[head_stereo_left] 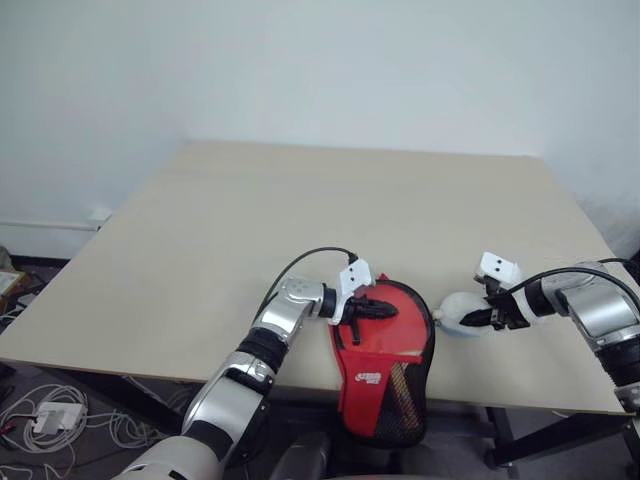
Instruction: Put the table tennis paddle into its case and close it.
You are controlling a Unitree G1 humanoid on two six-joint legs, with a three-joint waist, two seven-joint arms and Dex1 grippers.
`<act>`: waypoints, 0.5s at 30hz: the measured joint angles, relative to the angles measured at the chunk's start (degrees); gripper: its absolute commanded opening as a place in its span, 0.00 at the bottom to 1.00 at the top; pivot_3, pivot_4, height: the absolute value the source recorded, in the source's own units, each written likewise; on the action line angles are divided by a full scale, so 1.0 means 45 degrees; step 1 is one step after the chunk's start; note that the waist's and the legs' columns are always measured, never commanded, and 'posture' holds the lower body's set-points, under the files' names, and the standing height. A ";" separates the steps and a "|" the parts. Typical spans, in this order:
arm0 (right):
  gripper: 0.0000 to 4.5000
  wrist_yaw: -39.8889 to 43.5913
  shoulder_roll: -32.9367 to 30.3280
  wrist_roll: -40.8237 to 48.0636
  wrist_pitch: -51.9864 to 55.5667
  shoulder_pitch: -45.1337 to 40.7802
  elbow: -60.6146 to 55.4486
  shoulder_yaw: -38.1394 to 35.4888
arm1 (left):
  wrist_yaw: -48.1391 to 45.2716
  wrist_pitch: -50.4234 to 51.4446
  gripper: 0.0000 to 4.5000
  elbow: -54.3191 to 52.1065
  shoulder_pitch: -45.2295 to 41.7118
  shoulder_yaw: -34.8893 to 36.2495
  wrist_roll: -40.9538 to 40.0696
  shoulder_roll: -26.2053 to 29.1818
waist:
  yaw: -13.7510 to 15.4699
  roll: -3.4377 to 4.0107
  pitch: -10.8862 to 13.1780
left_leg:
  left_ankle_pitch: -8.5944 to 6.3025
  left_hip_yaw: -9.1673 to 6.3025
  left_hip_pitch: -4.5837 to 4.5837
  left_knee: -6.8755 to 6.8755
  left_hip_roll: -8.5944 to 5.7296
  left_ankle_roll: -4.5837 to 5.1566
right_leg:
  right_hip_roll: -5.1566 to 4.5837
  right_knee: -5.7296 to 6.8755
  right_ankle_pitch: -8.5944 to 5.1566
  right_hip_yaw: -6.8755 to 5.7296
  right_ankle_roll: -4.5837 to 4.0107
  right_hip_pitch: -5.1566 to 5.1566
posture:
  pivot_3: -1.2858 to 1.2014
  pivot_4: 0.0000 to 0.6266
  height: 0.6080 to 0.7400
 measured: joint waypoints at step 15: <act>0.20 0.0160 -0.0604 0.0367 -0.0266 0.0855 -0.1259 -0.0136 | -0.0192 -0.0191 0.00 0.0083 -0.0169 -0.0337 0.0485 0.0047 | 0.0002 0.0003 -0.0006 | -0.0008 0.0002 0.0002 0.0002 -0.0001 0.0009 | -0.0007 -0.0001 -0.0005 0.0002 0.0003 0.0005 | 0.52 0.00 0.75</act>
